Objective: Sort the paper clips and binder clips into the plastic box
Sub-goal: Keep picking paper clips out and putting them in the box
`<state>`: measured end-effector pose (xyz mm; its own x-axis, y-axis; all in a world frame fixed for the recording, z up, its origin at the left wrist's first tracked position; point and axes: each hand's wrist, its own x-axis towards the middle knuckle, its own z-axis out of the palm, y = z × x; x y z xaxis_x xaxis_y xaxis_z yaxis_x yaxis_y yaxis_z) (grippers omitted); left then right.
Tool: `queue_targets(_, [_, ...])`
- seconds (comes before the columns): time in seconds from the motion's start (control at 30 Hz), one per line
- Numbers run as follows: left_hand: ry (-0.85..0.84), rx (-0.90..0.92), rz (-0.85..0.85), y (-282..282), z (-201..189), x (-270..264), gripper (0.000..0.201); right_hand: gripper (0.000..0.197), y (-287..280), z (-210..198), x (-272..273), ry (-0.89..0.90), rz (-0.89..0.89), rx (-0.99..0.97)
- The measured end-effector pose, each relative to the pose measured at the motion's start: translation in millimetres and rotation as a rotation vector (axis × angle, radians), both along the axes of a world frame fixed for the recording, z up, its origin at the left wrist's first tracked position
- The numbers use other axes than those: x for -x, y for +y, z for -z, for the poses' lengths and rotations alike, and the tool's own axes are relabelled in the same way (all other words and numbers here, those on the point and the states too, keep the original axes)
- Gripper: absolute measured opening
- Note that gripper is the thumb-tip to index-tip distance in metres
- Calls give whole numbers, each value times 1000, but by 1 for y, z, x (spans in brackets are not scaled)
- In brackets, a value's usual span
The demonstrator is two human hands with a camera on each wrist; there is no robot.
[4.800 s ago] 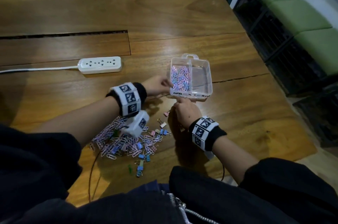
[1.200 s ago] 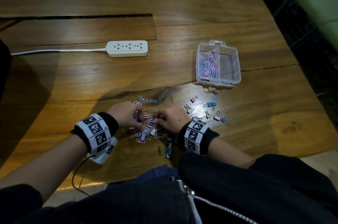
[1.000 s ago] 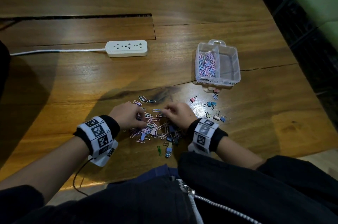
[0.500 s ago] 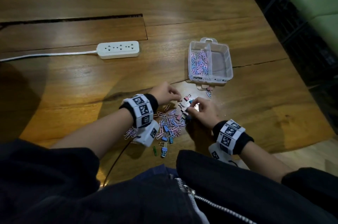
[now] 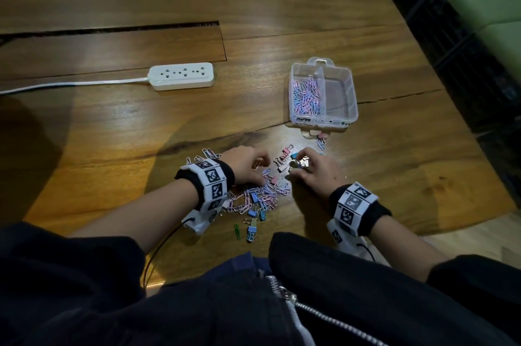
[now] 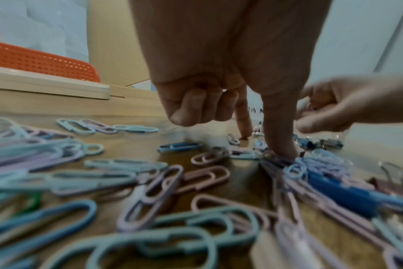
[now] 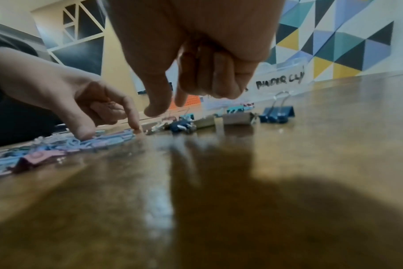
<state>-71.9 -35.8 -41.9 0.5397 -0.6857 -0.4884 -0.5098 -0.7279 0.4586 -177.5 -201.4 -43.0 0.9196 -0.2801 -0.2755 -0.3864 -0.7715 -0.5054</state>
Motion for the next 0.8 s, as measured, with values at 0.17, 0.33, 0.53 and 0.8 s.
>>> queue_targets(0.17, [-109,-32,85,1,0,3,10,37,17,-12,14,74,-270,15])
queue_targets(0.33, [-56,-74,83,5,4,-3,17,40,23,-1,15,147,-320,74])
queue_targets(0.53, [865,429,-554,14,-2,-11,19,24,27,-1,9,208,-281,56])
queue_targets(0.8, [696,415,-576,4,-5,-5,33,7,31,2,4,212,-270,13])
